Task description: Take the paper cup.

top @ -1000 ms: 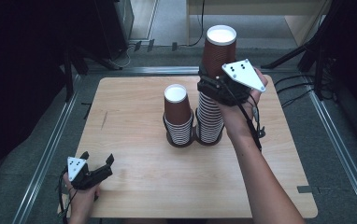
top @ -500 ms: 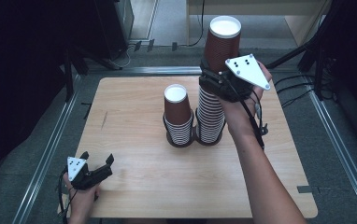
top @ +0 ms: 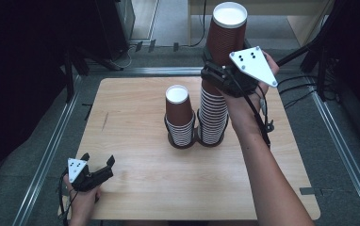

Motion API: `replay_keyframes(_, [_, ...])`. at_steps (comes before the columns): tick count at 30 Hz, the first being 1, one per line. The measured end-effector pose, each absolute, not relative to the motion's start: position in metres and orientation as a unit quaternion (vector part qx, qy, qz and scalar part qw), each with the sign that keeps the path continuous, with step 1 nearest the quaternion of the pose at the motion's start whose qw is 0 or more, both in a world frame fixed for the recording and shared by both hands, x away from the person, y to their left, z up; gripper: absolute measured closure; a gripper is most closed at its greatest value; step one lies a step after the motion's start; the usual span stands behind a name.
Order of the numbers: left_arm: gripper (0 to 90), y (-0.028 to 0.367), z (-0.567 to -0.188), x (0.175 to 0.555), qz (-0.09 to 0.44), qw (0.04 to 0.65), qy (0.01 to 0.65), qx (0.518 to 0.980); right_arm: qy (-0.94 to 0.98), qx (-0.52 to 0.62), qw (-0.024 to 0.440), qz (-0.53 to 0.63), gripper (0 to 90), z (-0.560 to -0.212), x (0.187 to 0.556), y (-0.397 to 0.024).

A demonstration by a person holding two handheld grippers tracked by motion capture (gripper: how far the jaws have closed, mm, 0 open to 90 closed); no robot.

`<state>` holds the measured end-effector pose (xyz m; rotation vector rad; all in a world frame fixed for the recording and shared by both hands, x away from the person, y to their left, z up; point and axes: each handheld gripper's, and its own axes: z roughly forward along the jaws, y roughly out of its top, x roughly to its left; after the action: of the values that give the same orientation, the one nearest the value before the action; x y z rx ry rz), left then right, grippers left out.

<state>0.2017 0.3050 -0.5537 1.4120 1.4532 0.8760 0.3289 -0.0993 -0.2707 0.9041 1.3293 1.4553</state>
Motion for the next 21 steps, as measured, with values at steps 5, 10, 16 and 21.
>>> replay_keyframes(5, [2.4, 0.305, -0.554, 0.202, 0.355, 0.45, 0.587, 0.571, 0.538, 0.364, 0.472, 0.596, 11.9, -0.267, 0.326, -0.101])
replay_keyframes(10, [2.4, 0.305, -0.554, 0.202, 0.355, 0.45, 0.587, 0.571, 0.529, 0.366, 0.474, 0.601, 11.9, -0.264, 0.324, -0.105])
replay_keyframes(16, [2.4, 0.305, -0.554, 0.202, 0.355, 0.45, 0.587, 0.571, 0.528, 0.365, 0.478, 0.6, 11.9, -0.262, 0.322, -0.108])
replay_keyframes(21, [2.4, 0.305, -0.554, 0.202, 0.355, 0.45, 0.587, 0.572, 0.525, 0.363, 0.481, 0.601, 11.9, -0.259, 0.32, -0.111])
